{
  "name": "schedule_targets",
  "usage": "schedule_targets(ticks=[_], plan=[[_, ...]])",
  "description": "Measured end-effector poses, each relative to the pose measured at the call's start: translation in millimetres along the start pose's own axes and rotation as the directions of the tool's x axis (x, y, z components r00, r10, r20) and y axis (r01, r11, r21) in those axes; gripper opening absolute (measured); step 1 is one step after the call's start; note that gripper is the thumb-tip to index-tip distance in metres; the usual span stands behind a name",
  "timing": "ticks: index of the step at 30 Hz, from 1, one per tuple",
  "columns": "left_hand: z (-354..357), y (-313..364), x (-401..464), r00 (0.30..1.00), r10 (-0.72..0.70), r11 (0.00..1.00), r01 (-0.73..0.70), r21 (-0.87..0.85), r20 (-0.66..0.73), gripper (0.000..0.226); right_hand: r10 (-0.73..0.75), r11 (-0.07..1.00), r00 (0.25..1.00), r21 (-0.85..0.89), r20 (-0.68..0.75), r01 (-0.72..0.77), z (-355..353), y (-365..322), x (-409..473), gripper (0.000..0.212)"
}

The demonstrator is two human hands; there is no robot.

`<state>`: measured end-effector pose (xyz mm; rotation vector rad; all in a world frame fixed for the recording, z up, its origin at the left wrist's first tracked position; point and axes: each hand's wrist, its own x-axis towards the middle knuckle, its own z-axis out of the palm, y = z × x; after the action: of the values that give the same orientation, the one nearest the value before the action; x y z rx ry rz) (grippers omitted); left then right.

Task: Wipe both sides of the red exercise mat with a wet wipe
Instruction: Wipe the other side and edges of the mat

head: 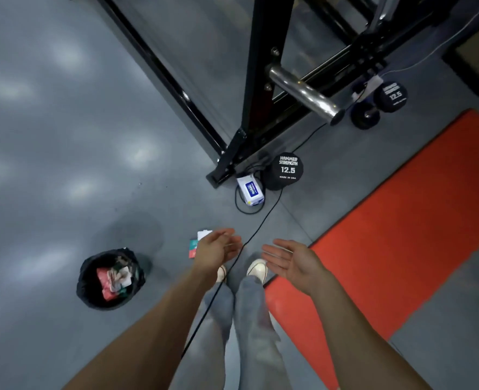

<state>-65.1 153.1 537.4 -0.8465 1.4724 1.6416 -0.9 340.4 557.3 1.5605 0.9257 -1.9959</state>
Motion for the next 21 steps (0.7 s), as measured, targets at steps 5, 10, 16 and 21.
schedule_targets(ticks=[5, 10, 16, 21], plan=[[-25, -13, 59, 0.99, 0.042, 0.999, -0.046, -0.02, -0.137, 0.019, 0.039, 0.997, 0.998, -0.062, 0.04, -0.036, 33, 2, 84, 0.024], [-51, -63, 145, 0.96, 0.011, 1.0, -0.004, 0.025, -0.279, 0.02, 0.107, 0.985, 0.99, -0.148, 0.096, -0.092, 61, 26, 195, 0.029], [-110, -178, 273, 0.911, -0.085, 0.978, 0.153, 0.14, -0.403, 0.018, 0.21, 0.936, 0.977, -0.295, 0.03, -0.192, 71, 103, 362, 0.03], [-148, -243, 352, 0.907, -0.115, 0.929, 0.242, 0.279, -0.404, 0.021, 0.232, 0.906, 0.972, -0.354, -0.042, -0.232, 74, 160, 466, 0.034]])
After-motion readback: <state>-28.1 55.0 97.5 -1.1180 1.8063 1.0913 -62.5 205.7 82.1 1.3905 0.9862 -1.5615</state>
